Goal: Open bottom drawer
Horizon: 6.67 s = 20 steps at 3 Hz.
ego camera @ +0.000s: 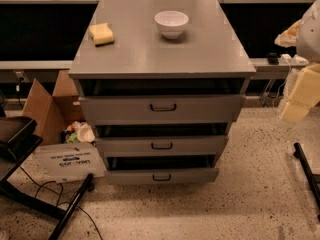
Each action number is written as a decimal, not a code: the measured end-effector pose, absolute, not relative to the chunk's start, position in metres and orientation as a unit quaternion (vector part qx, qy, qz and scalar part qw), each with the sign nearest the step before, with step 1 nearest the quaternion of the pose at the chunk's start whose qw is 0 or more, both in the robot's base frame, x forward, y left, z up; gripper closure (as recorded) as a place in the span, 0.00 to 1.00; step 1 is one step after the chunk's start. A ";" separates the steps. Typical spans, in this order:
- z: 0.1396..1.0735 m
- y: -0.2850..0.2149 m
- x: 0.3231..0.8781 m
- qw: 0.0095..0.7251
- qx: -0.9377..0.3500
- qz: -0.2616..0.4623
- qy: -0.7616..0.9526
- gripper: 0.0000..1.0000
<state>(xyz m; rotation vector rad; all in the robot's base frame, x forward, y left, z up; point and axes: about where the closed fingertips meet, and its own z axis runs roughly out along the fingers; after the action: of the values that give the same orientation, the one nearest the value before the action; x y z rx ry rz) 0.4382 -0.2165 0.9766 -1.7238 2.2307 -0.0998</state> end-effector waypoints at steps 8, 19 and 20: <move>0.652 -0.213 0.407 0.067 -0.623 0.039 0.778 0.00; 0.207 -0.178 0.650 0.057 -0.668 0.093 0.736 0.00; 0.193 -0.165 0.660 0.066 -0.666 0.101 0.736 0.23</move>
Offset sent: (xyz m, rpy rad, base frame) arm -0.0310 0.0270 -0.1152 0.1072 0.1290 0.0683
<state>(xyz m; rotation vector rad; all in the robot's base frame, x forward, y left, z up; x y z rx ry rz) 0.6603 -0.1649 0.1931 -2.0093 2.2204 0.3046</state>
